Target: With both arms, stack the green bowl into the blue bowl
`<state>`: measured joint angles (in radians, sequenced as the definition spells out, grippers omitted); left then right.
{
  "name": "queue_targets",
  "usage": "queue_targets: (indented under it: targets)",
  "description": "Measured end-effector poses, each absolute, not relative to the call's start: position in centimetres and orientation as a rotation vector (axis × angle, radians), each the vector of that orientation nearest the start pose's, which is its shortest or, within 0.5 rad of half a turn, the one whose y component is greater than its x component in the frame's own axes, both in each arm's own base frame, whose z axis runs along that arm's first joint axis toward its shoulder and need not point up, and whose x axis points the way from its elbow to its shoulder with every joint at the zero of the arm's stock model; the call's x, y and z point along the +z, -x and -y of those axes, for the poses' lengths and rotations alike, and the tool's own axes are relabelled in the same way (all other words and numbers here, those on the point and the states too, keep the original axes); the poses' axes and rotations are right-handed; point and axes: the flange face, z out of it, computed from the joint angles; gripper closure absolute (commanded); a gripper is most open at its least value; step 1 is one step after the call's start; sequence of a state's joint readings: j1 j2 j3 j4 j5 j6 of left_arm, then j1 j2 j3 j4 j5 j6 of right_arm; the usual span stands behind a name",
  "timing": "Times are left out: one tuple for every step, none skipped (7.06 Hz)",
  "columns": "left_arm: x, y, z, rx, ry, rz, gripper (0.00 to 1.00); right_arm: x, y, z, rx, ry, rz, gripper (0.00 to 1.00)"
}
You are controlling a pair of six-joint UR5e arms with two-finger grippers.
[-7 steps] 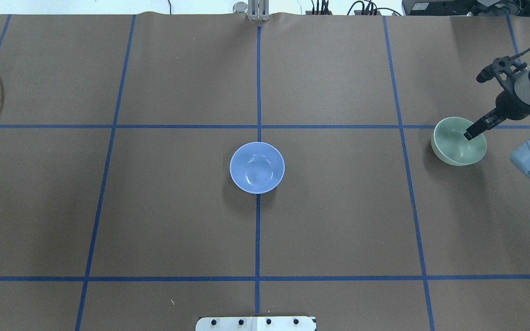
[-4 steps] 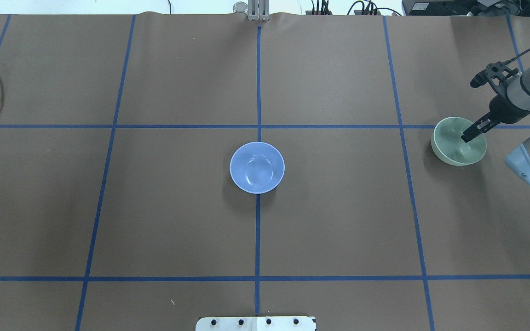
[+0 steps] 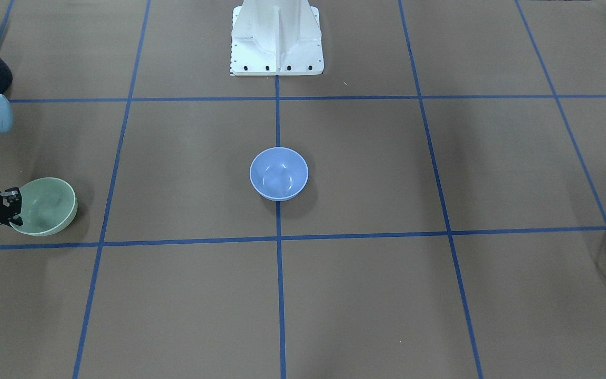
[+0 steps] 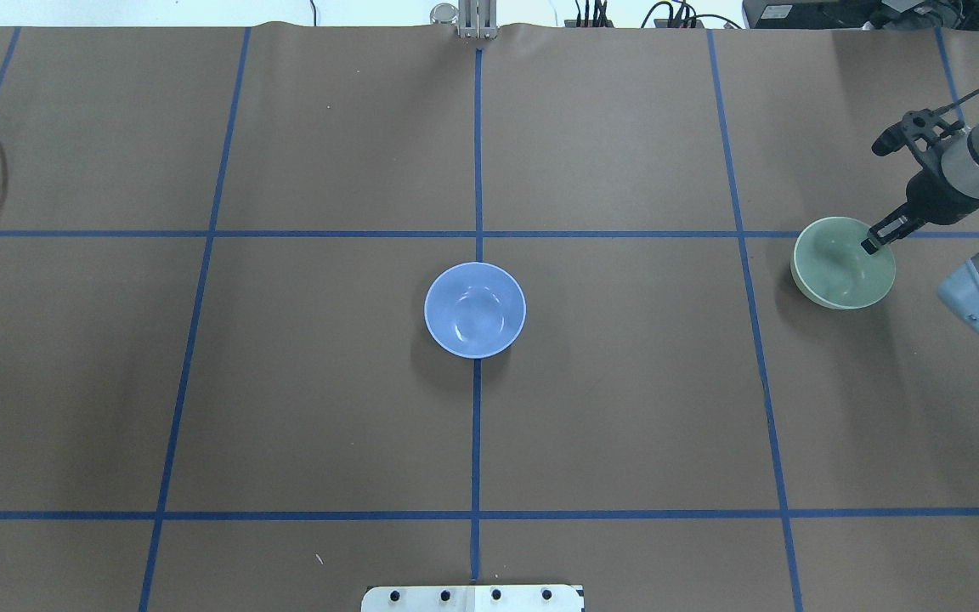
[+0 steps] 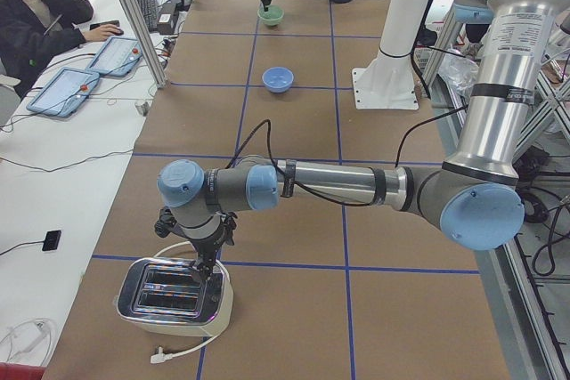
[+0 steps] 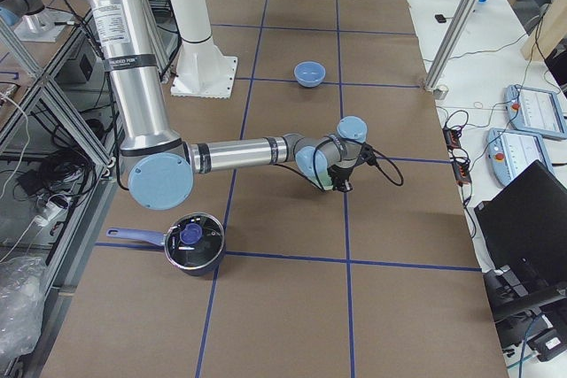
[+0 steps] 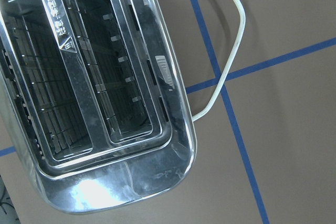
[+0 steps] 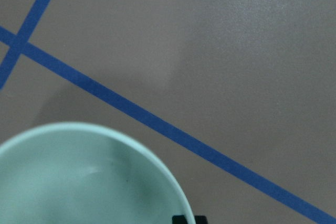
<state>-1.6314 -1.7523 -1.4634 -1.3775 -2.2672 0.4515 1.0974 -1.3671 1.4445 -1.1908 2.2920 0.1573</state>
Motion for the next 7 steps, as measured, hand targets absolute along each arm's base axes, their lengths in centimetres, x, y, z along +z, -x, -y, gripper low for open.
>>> queue_targets:
  targets:
    - [63.8, 10.3, 55.3, 0.305, -0.057, -0.705, 0.01, 55.6, 20.8, 57.1, -0.421, -0.192, 0.863, 1.00]
    - [63.6, 10.3, 55.3, 0.259, -0.045, -0.705, 0.01, 52.8, 21.0, 57.7, -0.342, -0.179, 0.911, 1.00]
    - [63.5, 10.3, 55.2, 0.232, -0.038, -0.705, 0.01, 49.0, 22.5, 58.1, -0.255, -0.159, 0.953, 1.00]
    - [63.6, 10.2, 55.1, 0.219, -0.033, -0.705, 0.01, 43.5, 26.5, 58.1, -0.169, -0.129, 0.998, 1.00]
    - [63.7, 10.2, 55.0, 0.214, -0.030, -0.706, 0.01, 37.2, 32.2, 57.6, -0.088, -0.108, 1.029, 1.00]
    - [63.8, 10.2, 55.0, 0.212, -0.027, -0.706, 0.01, 31.8, 37.7, 56.2, -0.019, -0.102, 1.048, 1.00]
    - [64.0, 10.2, 54.9, 0.210, -0.024, -0.707, 0.01, 27.8, 42.0, 54.1, 0.038, -0.101, 1.064, 1.00]
